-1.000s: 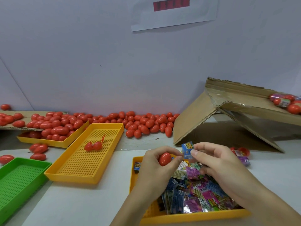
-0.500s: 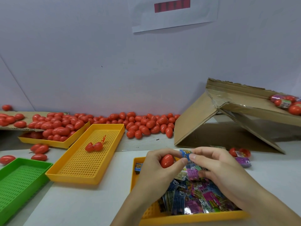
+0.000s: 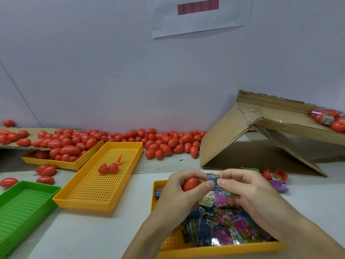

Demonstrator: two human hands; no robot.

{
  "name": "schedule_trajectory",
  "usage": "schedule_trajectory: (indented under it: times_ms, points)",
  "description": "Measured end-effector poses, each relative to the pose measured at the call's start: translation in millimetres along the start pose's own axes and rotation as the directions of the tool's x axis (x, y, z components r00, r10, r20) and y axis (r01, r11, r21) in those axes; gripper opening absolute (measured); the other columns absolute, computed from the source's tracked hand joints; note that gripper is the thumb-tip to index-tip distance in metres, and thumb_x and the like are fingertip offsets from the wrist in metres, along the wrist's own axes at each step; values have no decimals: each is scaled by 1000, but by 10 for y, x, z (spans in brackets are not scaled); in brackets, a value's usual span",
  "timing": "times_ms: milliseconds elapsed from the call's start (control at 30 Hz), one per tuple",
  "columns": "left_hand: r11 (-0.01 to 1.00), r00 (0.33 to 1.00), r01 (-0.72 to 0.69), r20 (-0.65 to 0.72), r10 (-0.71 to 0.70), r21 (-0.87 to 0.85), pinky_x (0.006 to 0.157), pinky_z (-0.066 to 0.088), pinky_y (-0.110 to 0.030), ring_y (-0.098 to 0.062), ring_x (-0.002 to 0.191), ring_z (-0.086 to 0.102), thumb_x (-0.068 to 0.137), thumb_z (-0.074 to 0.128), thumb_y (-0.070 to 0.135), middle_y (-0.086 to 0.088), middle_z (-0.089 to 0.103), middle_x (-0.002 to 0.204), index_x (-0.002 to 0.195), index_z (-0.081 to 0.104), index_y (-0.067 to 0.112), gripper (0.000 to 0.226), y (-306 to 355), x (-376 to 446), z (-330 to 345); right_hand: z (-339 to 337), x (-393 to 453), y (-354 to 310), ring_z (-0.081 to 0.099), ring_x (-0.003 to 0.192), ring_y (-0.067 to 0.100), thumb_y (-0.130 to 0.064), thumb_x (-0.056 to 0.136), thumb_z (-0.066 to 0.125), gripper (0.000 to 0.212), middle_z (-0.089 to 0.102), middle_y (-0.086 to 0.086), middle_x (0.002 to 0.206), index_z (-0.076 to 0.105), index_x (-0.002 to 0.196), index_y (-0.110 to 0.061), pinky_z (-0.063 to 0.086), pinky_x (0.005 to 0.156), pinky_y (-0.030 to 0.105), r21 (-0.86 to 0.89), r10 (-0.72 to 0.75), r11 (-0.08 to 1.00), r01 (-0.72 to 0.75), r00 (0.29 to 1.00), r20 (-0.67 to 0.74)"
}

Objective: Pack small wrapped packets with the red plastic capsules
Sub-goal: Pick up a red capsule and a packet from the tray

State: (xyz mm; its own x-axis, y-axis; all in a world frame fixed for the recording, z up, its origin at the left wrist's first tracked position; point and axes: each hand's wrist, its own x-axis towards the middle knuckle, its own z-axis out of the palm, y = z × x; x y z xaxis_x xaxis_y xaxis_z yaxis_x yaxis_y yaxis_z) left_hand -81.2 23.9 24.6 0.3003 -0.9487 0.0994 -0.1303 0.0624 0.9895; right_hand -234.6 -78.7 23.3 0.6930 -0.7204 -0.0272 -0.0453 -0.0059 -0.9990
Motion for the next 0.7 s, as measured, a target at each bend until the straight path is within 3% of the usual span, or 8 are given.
schedule_trajectory:
  times_ms: [100, 167, 233, 333, 500, 600, 700]
  points:
    - [1000, 1000, 0, 17, 0, -22, 53, 43, -18, -6, 54, 52, 70, 74, 53, 13, 56, 65, 90, 74, 26, 33, -5, 5, 8, -17, -17, -33, 62, 90, 30, -47, 75, 79, 31, 72, 10, 97, 79, 95, -23, 51, 87, 44, -59, -27, 998, 28, 1000, 12]
    - [999, 1000, -11, 11, 11, -33, 53, 43, -20, -5, 53, 51, 74, 74, 48, 12, 56, 64, 89, 75, 26, 27, -5, 8, 5, -15, -30, -56, 64, 90, 30, -43, 80, 74, 22, 72, 10, 94, 79, 94, -27, 51, 84, 37, -101, -42, 994, 44, 999, 25]
    - [999, 1000, -13, -13, 13, -32, 52, 43, -21, -5, 52, 50, 78, 73, 40, 11, 56, 64, 87, 75, 26, 17, -5, 11, -1, -4, -39, -69, 62, 73, 18, -30, 87, 70, 9, 71, 7, 80, 78, 90, -31, 50, 73, 23, -146, -79, 986, 82, 997, 26]
    - [999, 998, -26, -52, 25, -20, 52, 42, -20, -5, 51, 49, 84, 75, 34, 12, 56, 61, 83, 75, 25, 9, -11, 17, -16, 15, -59, -73, 54, 59, 1, -20, 89, 69, 18, 63, -6, 60, 77, 83, -35, 45, 59, 11, -175, -128, 976, 131, 991, 27]
    - [998, 994, -56, -89, 58, 18, 51, 42, -16, -3, 52, 51, 89, 72, 25, 13, 58, 61, 80, 76, 27, 11, -4, 12, -14, 15, -68, -95, 57, 60, 0, -18, 89, 69, 17, 65, -7, 63, 78, 85, -32, 47, 60, 12, -153, -141, 978, 142, 990, 20]
    - [999, 995, -52, -91, 51, -15, 52, 42, -17, -3, 51, 50, 92, 68, 21, 13, 57, 60, 84, 75, 27, 13, -8, 13, -14, 24, -66, -97, 58, 63, 1, -28, 85, 70, 10, 68, -5, 70, 79, 88, -27, 47, 62, 14, -129, -148, 980, 149, 989, 15]
    - [999, 996, -43, -75, 43, 8, 52, 42, -15, -3, 52, 52, 92, 69, 22, 15, 60, 63, 91, 77, 29, 11, -3, 12, -27, 21, -46, -61, 60, 69, 5, -44, 73, 69, 32, 70, -1, 76, 79, 94, -23, 48, 66, 22, -50, -134, 990, 134, 991, 9]
